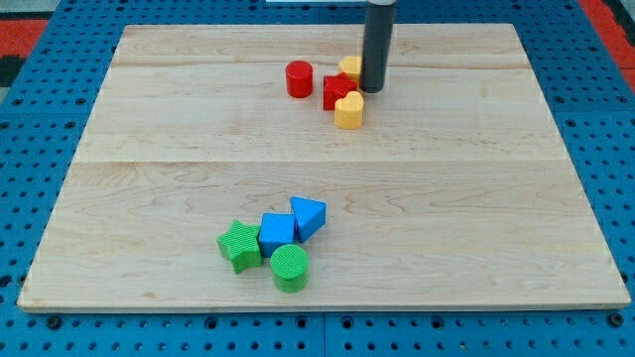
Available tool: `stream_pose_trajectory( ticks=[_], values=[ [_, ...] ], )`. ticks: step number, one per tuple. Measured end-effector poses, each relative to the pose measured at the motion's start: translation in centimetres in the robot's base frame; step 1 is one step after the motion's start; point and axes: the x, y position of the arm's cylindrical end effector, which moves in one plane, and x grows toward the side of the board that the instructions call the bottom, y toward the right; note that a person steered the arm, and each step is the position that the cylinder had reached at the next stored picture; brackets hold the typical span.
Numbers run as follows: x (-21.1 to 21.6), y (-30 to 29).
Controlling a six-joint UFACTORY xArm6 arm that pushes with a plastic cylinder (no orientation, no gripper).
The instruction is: Push the red circle diagonally to the top left of the triangle
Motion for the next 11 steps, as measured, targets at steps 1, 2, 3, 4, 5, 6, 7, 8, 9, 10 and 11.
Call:
stream_pose_trajectory(
  ticks=[1,2,3,4,5,6,7,8,9,10,11],
  values=[
    [-0.2,-6.4],
    [-0.3,-9.9],
    [-3.1,-7.8],
    [-5.7,-13.6],
    [-2.2,-17.1],
    [-4.4,-15.1],
    [-1.8,-13.4],
    [2.5,-13.3],
    [2.8,-15.2],
    [5.9,-14.0],
    [6.5,-18.1]
  ],
)
